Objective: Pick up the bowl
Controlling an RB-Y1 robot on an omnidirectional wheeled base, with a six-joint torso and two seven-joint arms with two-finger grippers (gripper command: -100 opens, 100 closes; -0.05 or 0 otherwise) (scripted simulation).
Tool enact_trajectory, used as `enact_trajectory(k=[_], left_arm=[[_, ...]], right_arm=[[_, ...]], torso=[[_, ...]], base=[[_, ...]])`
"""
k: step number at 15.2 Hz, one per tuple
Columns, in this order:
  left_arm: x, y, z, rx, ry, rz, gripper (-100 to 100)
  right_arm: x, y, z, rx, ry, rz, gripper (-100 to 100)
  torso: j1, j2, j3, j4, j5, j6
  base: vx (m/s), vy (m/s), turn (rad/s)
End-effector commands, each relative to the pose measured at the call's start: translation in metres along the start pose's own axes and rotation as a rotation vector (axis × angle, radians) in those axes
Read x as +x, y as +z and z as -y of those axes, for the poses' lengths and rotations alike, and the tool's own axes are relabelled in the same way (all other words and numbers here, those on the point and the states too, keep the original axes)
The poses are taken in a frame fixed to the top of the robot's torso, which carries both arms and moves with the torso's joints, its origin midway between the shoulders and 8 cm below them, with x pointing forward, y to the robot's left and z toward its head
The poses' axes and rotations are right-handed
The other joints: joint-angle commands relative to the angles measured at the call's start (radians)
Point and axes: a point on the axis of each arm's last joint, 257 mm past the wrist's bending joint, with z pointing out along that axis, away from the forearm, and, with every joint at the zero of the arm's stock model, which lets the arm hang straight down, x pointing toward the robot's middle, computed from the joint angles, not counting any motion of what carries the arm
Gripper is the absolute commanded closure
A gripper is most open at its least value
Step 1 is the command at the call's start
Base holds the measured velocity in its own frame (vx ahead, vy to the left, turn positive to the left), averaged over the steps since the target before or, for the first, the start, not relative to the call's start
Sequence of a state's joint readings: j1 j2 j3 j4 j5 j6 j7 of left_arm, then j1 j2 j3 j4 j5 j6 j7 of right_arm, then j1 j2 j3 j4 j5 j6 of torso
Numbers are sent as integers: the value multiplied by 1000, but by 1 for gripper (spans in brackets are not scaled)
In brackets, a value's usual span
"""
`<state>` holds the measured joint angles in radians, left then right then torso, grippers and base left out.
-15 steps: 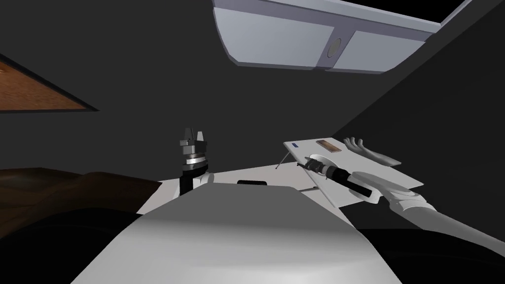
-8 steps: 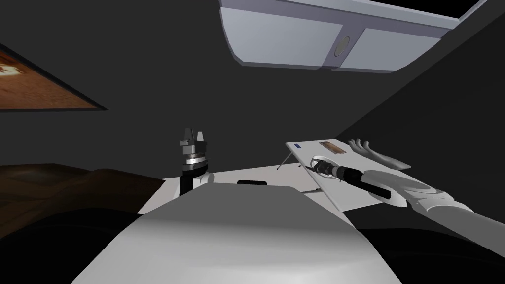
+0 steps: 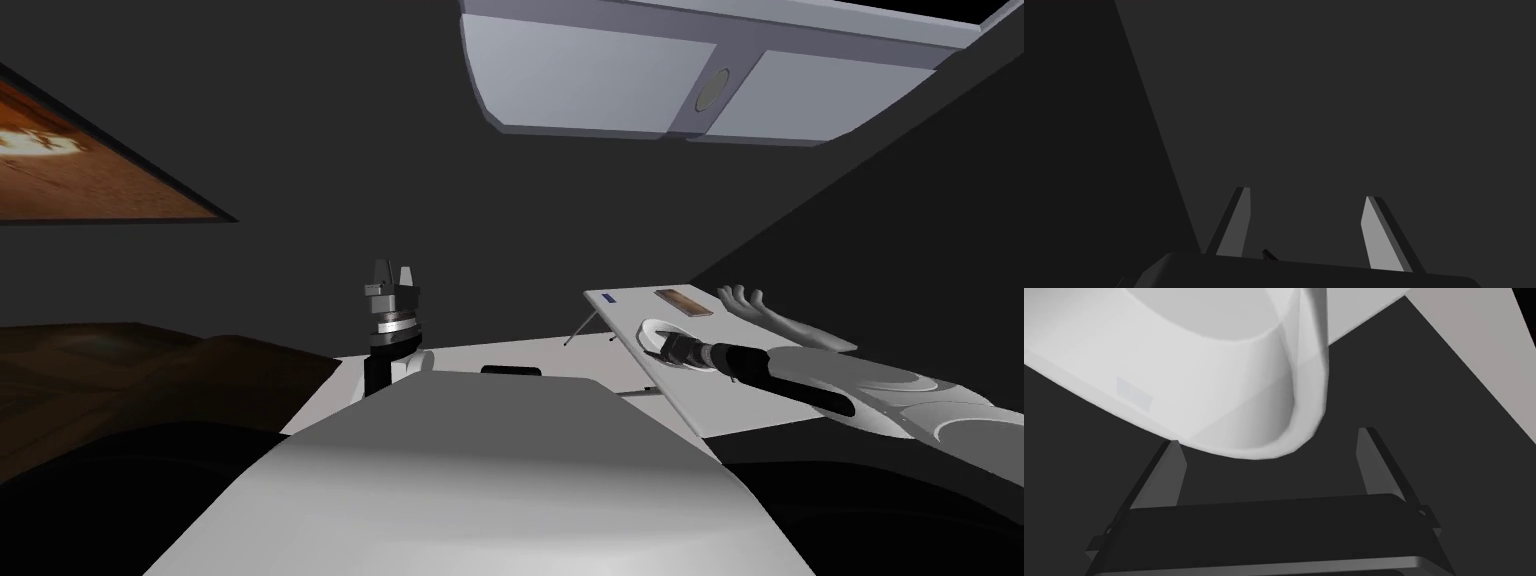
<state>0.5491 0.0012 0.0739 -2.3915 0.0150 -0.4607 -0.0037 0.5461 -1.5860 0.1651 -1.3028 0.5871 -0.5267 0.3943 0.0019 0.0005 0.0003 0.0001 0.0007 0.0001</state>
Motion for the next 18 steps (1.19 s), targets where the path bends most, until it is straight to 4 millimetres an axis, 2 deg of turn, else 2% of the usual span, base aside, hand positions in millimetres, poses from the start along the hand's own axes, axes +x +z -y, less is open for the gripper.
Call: enact_trajectory(k=[1, 3, 4, 5, 6, 7, 10, 11, 12, 16, 18], left_arm=[[0, 0, 0, 0, 0, 0, 0], [0, 0, 0, 0, 0, 0, 0], [0, 0, 0, 0, 0, 0, 0], [0, 0, 0, 0, 0, 0, 0], [0, 0, 0, 0, 0, 0, 0], [0, 0, 0, 0, 0, 0, 0], [0, 0, 0, 0, 0, 0, 0], [0, 0, 0, 0, 0, 0, 0], [0, 0, 0, 0, 0, 0, 0], [0, 0, 0, 0, 0, 0, 0], [0, 0, 0, 0, 0, 0, 0]], right_arm=[[34, -13, -1, -26, -48, -93, -100], [61, -24, -5, -52, -80, -164, -100], [61, -24, -5, -52, -80, -164, -100], [72, -28, -8, -64, -90, -191, -100], [61, -23, -5, -52, -81, -163, -100], [73, -19, -16, -52, -71, -175, -100], [83, -15, -26, -49, -60, -181, -100], [78, -17, -21, -50, -65, -177, -100], [80, -16, -22, -49, -64, -179, 100], [80, -16, -23, -51, -61, -178, 100], [66, -23, -8, -54, -80, -171, 100]], torso=[[0, 0, 0, 0, 0, 0], [0, 0, 0, 0, 0, 0], [0, 0, 0, 0, 0, 0], [0, 1, 0, 0, 0, 0], [-1, 1, 0, 0, -1, 0], [-1, 1, 0, 0, -1, 0], [-4, -2, -1, 0, -1, 0], [-4, -3, -2, -1, -2, 0], [-4, -2, -1, -1, -1, 0], [-2, -1, 0, 0, -1, -1], [-1, 1, 0, 0, 1, 0]], base=[[3, 32, 70], [1, 31, 50], [-3, 23, 7], [-4, 13, 14], [-2, 7, 6], [18, -3, 89], [45, -29, 92], [26, -17, 28], [9, -7, 3], [0, 0, -4], [-38, 18, -126]])
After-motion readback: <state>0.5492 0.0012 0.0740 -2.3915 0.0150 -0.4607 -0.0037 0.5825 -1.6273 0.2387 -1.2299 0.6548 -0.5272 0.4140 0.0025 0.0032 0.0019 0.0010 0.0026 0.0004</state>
